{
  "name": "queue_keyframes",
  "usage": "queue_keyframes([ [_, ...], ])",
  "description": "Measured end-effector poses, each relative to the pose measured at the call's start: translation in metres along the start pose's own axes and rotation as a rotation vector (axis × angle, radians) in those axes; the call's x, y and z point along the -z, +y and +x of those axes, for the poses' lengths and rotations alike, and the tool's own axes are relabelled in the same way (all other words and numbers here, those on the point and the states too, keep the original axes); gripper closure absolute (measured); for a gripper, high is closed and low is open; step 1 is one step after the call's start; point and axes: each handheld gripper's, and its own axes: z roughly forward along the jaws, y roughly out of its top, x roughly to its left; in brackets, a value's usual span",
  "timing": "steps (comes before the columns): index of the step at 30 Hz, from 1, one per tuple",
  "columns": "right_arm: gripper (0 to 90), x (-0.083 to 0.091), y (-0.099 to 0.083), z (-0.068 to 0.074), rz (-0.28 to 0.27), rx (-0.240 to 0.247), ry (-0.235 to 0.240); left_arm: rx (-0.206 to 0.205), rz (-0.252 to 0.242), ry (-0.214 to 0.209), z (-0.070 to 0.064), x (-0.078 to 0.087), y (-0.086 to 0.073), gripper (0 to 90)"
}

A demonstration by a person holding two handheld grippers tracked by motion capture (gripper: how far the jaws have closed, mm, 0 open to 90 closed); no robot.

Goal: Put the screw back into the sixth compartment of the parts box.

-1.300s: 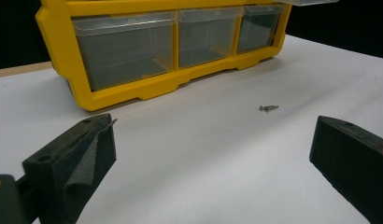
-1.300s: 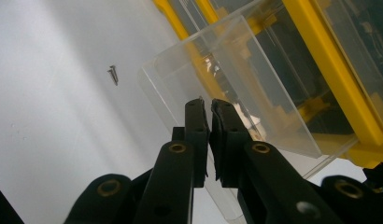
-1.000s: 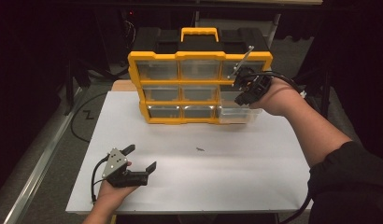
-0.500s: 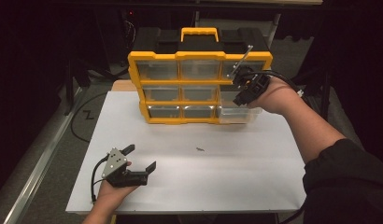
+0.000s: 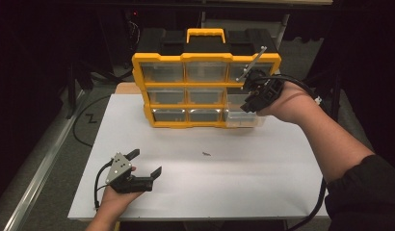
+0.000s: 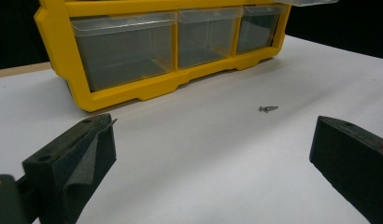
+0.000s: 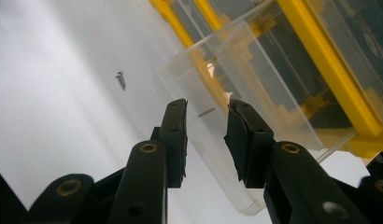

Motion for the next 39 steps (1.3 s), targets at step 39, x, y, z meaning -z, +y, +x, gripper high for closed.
queue_keyframes([
  [39, 46.3, -0.056, -0.045, 0.056, 0.040, 0.027, 0.078, -0.005, 0.001, -0.004, -0.002, -0.001, 0.000, 1.2],
])
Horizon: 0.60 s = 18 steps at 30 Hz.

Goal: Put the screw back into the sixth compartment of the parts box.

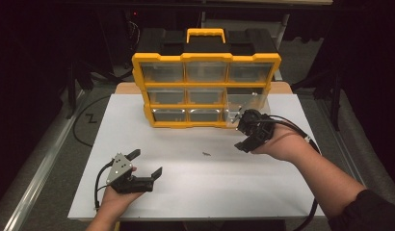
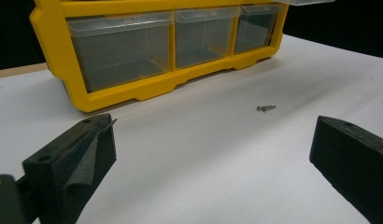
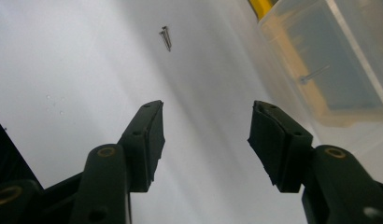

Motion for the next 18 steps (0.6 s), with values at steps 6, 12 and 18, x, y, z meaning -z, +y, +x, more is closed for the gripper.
queue_keyframes([
  [6, 43.0, -0.015, -0.006, 0.004, 0.014, -0.008, 0.009, 0.000, 0.000, 0.000, 0.000, 0.000, 0.000, 1.2],
  [12, 40.2, -0.029, -0.010, 0.008, 0.024, -0.002, 0.018, 0.001, 0.000, -0.001, 0.000, 0.000, 0.000, 1.2],
  [18, 38.0, -0.044, -0.014, 0.012, 0.026, -0.002, 0.030, 0.003, -0.004, -0.001, 0.000, 0.000, 0.000, 1.2],
])
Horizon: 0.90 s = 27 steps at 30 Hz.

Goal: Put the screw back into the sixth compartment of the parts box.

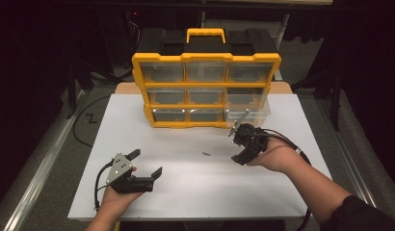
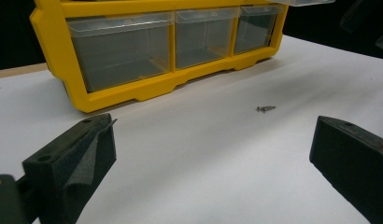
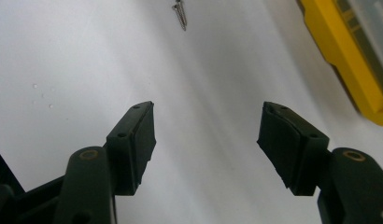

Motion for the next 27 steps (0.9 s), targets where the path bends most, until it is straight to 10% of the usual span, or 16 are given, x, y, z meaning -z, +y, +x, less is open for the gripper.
queue_keyframes([
  [27, 25.6, -0.064, 0.002, 0.021, -0.001, 0.024, 0.050, 0.001, -0.004, -0.001, 0.001, 0.000, 0.000, 1.3],
])
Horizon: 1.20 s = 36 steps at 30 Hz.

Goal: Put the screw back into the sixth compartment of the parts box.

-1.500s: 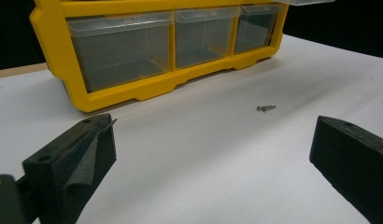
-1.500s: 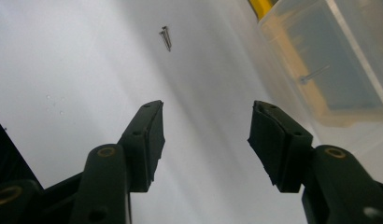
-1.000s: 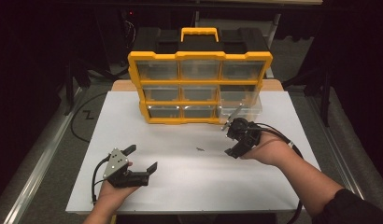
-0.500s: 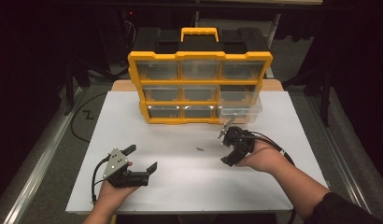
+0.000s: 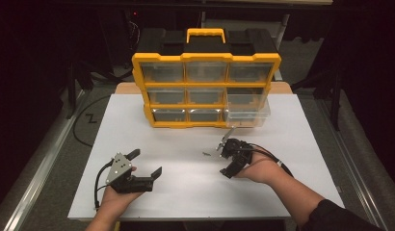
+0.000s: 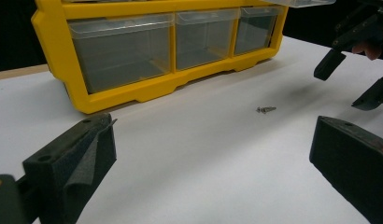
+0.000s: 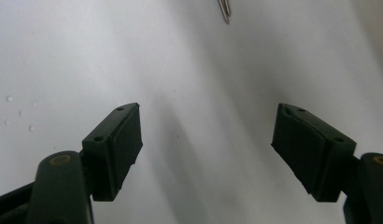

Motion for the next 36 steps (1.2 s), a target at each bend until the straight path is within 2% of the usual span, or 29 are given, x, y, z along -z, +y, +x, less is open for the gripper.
queue_keyframes([
  [3, 24.7, -0.004, 0.003, 0.000, -0.008, 0.011, 0.005, -0.002, 0.004, 0.000, 0.001, 0.000, 0.000, 1.4],
  [5, 24.1, -0.007, 0.006, 0.002, -0.010, 0.000, 0.017, -0.001, 0.002, -0.001, 0.000, 0.000, 0.000, 1.4],
  [6, 23.8, -0.009, 0.008, 0.001, -0.022, 0.026, 0.015, 0.000, 0.001, -0.002, 0.000, 0.000, 0.000, 1.4],
  [7, 23.8, -0.010, 0.009, 0.003, -0.014, 0.008, 0.021, -0.001, 0.000, -0.001, 0.000, 0.000, 0.000, 1.4],
  [9, 23.8, -0.014, 0.012, 0.005, -0.021, 0.005, 0.030, -0.001, 0.000, -0.002, 0.000, 0.000, 0.000, 1.5],
  [15, 25.1, -0.019, 0.023, 0.007, -0.032, 0.016, 0.039, -0.003, 0.003, -0.003, 0.001, 0.000, 0.000, 1.5],
  [19, 27.3, -0.021, 0.029, 0.005, -0.060, 0.030, 0.040, -0.007, 0.007, -0.003, 0.001, 0.000, 0.000, 1.5],
  [25, 36.4, -0.021, 0.039, 0.000, -0.094, 0.032, 0.048, -0.009, 0.008, -0.005, 0.001, -0.001, 0.000, 1.5],
  [28, 43.4, -0.024, 0.042, 0.000, -0.091, 0.046, 0.040, -0.008, 0.007, -0.005, 0.001, 0.000, 0.000, 1.5],
  [36, 59.9, -0.032, 0.048, -0.007, -0.109, 0.043, 0.046, -0.009, 0.007, -0.004, 0.001, -0.001, 0.000, 1.6],
])
